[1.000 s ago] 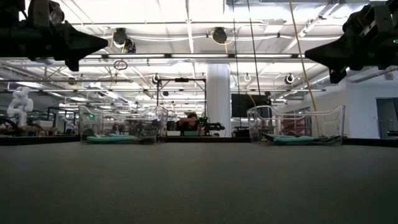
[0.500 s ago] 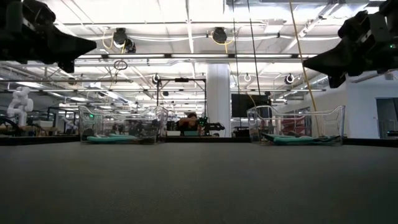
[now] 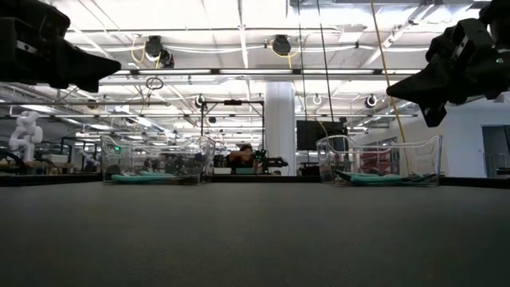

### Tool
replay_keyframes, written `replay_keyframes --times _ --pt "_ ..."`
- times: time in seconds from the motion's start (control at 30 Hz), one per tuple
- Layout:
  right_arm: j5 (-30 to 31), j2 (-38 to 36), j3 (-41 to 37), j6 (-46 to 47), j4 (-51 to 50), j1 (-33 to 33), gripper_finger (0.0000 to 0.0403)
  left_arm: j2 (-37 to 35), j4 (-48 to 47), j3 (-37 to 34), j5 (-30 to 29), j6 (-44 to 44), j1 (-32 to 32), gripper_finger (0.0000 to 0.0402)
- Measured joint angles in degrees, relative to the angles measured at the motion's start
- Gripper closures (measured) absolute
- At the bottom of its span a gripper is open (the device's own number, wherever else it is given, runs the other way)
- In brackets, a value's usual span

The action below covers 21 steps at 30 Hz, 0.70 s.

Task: Sort silverware by color (type)
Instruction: Return to Home Position

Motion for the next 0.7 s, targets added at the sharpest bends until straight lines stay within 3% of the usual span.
replay_keyframes --times 0.7 --pt "0.00 0.00 0.00 0.02 0.22 0.00 0.0394 0.05 0.32 0.00 -0.44 -1.89 0.00 0.0393"
